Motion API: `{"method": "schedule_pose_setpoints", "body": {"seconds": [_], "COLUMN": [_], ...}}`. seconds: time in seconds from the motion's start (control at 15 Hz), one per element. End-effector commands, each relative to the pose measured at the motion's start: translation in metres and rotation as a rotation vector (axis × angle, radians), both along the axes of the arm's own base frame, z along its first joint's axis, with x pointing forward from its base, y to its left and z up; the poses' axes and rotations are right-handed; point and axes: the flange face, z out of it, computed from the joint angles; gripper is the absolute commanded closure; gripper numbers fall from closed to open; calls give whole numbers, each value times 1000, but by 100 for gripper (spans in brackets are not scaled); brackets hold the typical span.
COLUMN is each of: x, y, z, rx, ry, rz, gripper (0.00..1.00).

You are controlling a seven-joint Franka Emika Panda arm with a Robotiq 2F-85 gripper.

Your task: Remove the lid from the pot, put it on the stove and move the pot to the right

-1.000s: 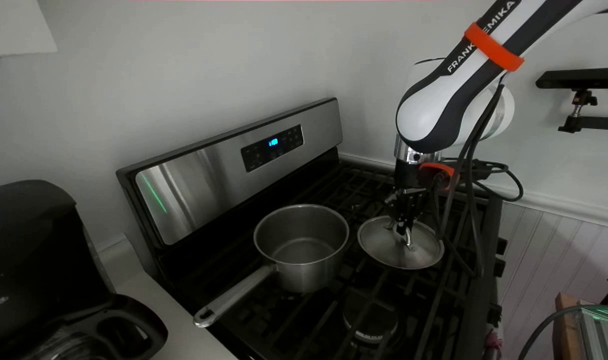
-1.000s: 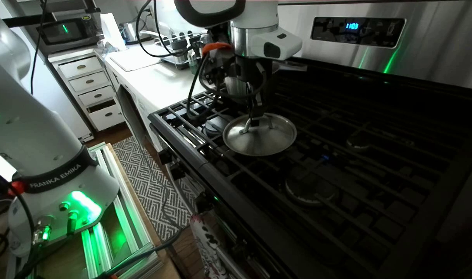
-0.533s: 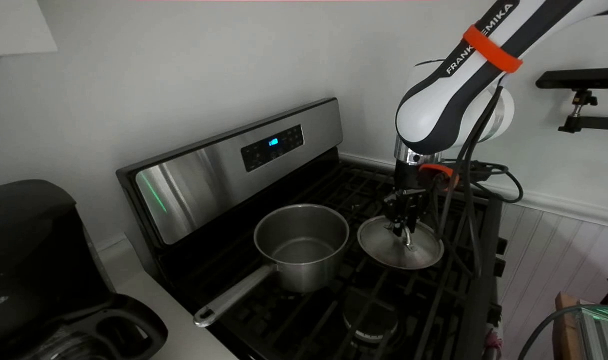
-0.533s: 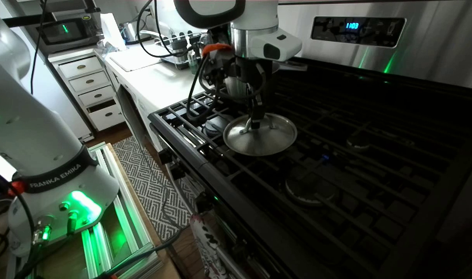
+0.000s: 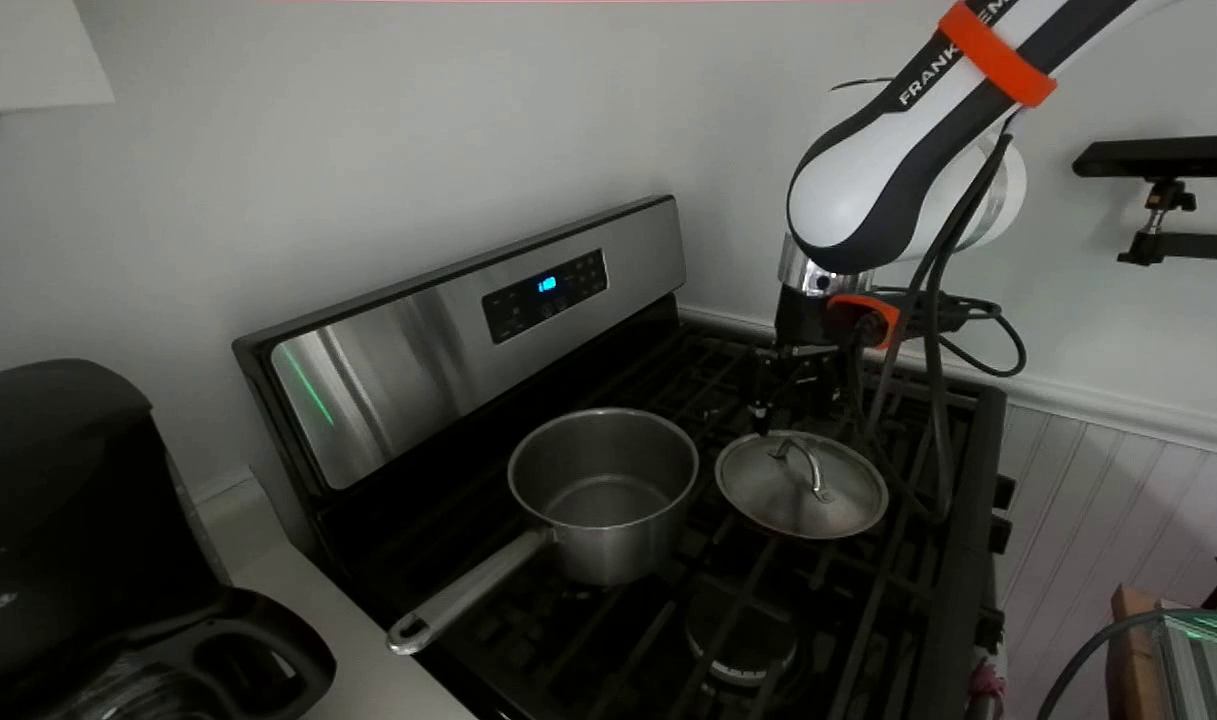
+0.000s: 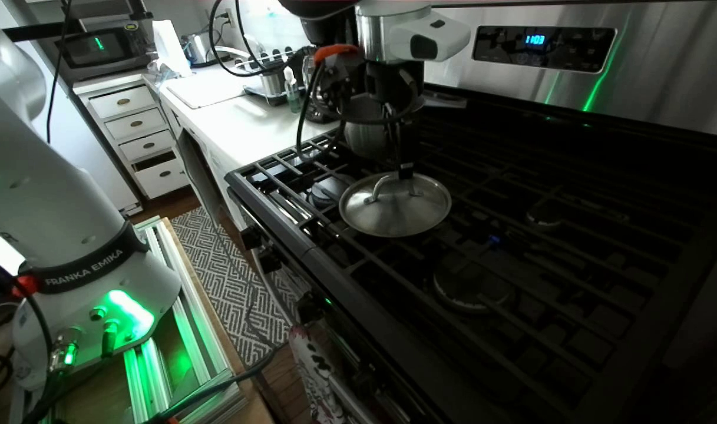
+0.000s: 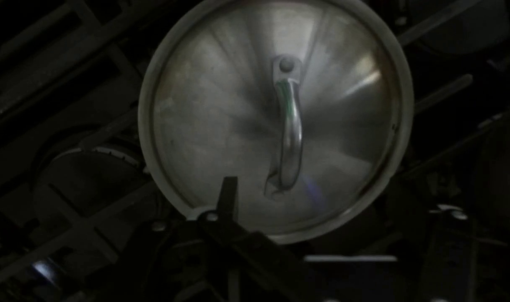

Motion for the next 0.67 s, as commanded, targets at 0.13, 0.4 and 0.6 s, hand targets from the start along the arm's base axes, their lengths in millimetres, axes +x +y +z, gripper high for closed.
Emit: {"method": "schedule_pose_setpoints", "body": {"seconds": [0.13,0.4,0.6], "x": [51,94,119], "y": [27,56,67], "z": [50,59,50], "rx": [-3,-2,-8], "ry": [-77,-75,-37], "rz": [86,163,206], "gripper": [0,0,0]}}
